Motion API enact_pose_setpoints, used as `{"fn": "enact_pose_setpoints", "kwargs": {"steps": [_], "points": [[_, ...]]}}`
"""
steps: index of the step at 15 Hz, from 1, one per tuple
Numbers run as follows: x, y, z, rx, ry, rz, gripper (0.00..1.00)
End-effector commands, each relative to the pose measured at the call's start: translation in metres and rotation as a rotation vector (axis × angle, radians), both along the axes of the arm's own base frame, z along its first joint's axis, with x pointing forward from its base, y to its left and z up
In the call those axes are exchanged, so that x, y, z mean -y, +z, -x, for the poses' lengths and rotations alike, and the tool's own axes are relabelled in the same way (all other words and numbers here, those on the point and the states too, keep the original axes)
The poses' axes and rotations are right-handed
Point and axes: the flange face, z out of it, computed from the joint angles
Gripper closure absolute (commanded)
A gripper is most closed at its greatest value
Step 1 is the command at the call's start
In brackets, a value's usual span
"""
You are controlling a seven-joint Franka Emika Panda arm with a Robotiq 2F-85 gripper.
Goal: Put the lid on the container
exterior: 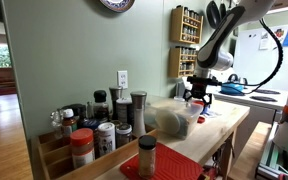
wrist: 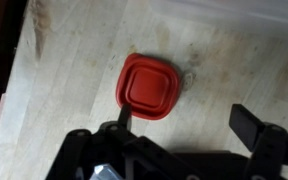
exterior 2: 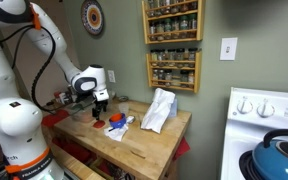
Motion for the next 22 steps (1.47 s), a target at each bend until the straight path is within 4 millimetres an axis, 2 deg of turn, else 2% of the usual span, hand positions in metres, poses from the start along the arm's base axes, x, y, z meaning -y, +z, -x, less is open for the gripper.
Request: {"fn": "enact_pose_setpoints", "kwargs": {"steps": [1, 3, 4, 16, 22], "points": [[-0.002, -0.022, 0.003, -0.015, -0.091, -0.017, 0.00], [0.000, -0.026, 0.005, -0.019, -0.090, -0.035, 0.00], [0.001, -0.019, 0.003, -0.025, -0.078, -0.025, 0.00], [0.001, -0.024, 0.004, -0.035, -0.090, -0.035, 0.00], [0.006, -0.040, 0.009, -0.102, -0.280, -0.042, 0.00]]}}
